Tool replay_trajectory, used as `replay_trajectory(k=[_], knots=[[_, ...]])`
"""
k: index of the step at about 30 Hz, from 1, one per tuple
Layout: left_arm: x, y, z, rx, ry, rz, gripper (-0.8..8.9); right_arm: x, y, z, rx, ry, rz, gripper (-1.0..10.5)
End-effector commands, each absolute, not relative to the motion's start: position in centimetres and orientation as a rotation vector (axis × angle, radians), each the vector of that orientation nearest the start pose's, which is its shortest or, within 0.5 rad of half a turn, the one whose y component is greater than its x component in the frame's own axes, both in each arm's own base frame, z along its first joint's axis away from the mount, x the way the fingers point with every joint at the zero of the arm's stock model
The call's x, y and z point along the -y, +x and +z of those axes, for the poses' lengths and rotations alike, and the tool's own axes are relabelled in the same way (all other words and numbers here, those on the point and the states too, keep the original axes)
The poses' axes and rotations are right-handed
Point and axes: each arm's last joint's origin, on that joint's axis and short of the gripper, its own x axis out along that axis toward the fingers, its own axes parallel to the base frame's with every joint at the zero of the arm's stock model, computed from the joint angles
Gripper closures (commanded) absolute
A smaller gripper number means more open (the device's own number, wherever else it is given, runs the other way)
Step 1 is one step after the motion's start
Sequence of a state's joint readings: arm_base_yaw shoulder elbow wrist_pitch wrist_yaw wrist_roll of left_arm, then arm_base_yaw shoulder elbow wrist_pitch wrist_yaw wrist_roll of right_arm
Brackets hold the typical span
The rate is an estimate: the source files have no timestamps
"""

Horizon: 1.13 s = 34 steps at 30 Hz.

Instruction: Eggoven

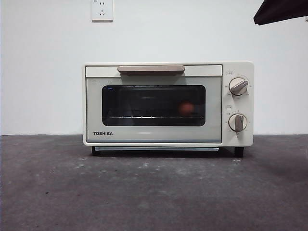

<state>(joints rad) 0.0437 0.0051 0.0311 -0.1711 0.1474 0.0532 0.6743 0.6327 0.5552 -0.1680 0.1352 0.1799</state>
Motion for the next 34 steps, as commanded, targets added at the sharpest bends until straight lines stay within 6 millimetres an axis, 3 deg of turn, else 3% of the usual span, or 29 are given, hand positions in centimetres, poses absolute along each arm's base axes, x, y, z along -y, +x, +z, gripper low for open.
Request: replay_trajectory(k=[1, 24, 34], knots=[[0.0, 9.6, 14.8, -0.173, -0.046, -0.096, 8.06, -9.2, 11.9, 27.7, -0.267, 0.069, 0.52, 9.4], [0.0, 9.6, 14.8, -0.172, -0.045, -0.097, 8.06, -9.2, 11.9, 27.7, -0.267, 0.069, 0.52, 9.4], [0.0, 9.6, 14.8, -0.172, -0.045, -0.097, 8.06, -4.2, 11.2, 28.7, -0.112, 0.076, 0.43, 9.4]])
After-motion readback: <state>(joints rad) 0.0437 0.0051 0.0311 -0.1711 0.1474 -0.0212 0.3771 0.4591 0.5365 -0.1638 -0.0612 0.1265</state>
